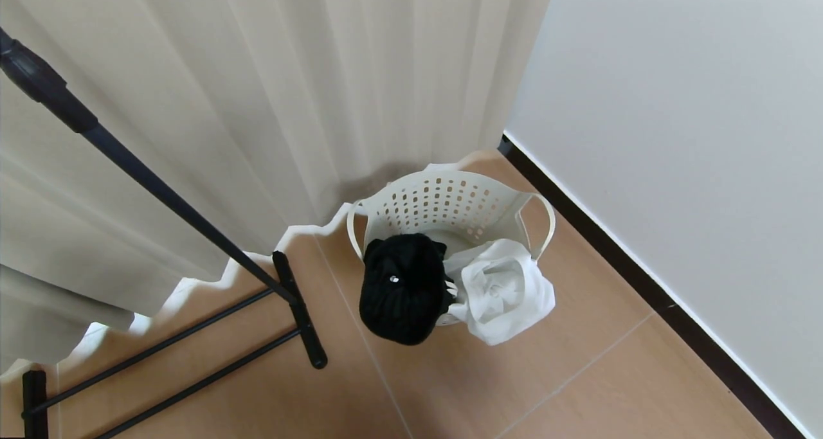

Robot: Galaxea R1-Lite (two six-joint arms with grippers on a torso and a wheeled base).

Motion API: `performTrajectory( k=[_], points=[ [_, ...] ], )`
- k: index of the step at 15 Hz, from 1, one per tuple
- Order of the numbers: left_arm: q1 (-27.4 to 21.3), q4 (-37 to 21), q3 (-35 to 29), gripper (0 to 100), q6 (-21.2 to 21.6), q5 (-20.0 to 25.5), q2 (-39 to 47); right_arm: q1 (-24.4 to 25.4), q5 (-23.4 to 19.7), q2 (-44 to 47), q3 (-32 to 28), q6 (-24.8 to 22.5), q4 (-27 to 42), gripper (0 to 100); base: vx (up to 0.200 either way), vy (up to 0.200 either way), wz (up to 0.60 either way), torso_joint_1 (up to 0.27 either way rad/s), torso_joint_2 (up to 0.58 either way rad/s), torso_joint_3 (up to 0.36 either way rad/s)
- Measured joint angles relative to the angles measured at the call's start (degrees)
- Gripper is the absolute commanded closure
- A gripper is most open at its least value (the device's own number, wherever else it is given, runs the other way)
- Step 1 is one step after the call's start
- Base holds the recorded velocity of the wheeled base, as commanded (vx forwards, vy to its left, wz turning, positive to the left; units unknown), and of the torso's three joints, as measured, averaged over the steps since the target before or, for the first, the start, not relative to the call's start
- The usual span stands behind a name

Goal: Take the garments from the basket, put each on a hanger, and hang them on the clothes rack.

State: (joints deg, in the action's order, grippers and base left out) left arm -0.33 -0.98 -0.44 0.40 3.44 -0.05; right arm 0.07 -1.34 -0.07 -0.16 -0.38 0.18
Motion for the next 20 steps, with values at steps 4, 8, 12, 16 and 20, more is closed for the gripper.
performTrajectory(
  k=[4,8,12,16,20],
  points=[
    [-0.29,-0.06,0.0,0,-0.05,-0.02,0.35,0.0,-0.11,0.0,0.0,-0.71,0.3,0,0.0,0.0,0.0,-0.001,0.0,-0.194],
    [-0.51,0.0,0.0,0,0.0,0.0,0.46,0.0,-0.18,0.02,-0.13,-0.6,0.61,0,0.0,0.0,0.0,0.001,0.0,-0.103],
    [-0.33,0.2,0.09,0,-0.3,-0.16,0.38,1.33,-0.95,5.17,-0.61,-1.26,0.83,0,0.0,0.0,0.0,0.0,0.0,0.0],
    [-0.22,0.27,0.11,0,-0.35,-0.18,0.32,6.21,-3.06,21.52,-6.92,-4.11,0.39,0,0.0,0.0,0.0,0.0,0.0,0.0],
    [-0.24,0.27,0.11,0,-0.35,-0.18,0.32,13.15,-2.54,44.47,-21.64,-11.45,0.71,0,0.0,0.0,0.0,0.0,0.0,0.0]
  ],
)
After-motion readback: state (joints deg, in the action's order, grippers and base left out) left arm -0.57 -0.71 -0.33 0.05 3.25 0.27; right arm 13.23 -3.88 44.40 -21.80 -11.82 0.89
